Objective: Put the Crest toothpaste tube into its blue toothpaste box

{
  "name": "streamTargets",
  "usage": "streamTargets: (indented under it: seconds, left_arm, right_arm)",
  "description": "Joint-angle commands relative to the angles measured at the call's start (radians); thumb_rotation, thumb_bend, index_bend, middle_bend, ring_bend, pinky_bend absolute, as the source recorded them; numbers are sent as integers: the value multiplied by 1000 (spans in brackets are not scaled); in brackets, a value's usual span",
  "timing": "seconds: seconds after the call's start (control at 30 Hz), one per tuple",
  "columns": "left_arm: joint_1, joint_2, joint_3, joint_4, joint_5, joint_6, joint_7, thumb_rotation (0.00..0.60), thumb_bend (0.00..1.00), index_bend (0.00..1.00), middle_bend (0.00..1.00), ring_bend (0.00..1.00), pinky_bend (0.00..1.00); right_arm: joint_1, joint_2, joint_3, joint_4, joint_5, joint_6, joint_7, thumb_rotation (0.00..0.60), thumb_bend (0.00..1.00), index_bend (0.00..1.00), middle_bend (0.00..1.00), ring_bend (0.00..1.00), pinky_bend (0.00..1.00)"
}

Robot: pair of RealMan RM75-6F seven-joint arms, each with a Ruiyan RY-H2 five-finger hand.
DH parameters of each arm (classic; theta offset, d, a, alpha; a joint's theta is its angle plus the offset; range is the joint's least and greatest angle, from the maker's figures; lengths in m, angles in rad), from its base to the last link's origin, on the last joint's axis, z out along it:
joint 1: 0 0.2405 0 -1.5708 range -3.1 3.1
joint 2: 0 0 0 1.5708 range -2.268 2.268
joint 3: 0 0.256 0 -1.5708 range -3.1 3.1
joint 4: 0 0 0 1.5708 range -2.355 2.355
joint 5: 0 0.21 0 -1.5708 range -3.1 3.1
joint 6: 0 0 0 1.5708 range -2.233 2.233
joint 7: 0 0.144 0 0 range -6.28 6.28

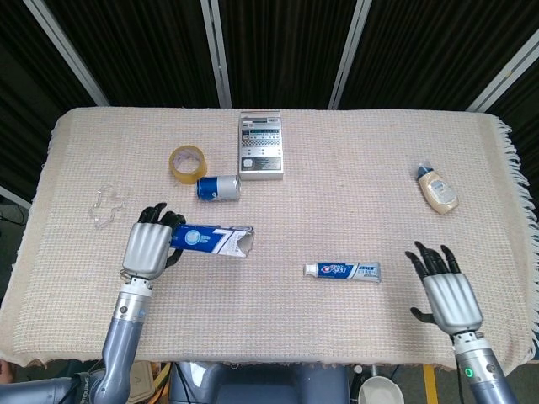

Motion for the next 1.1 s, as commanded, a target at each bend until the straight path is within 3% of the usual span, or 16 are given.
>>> streamTargets:
  seconds: [0.03, 0.2, 0.47, 1.1]
  left_arm:
    - [3, 40, -9, -51, -4, 20, 20, 600, 314, 380, 377, 176, 210]
    - [11, 65, -6, -62, -18, 24, -5, 600, 313, 381, 378, 176, 210]
    - [18, 79, 3, -50, -23, 23, -64, 600, 313, 380, 378, 176, 210]
    - [8, 110, 16, -92, -17, 41, -36, 600, 313, 381, 375, 176, 211]
  right_arm:
    - [81, -70, 25, -105, 36, -78, -129, 600, 46, 198, 161, 140, 0]
    - [151, -174, 64, -114, 95, -104, -240, 600, 50, 248, 214, 150, 0]
    - [237, -278, 118, -16, 210, -143, -237, 600, 71, 293, 259, 151, 0]
    - [243, -337, 55, 251, 192, -157, -22, 600, 71, 311, 324, 168, 0]
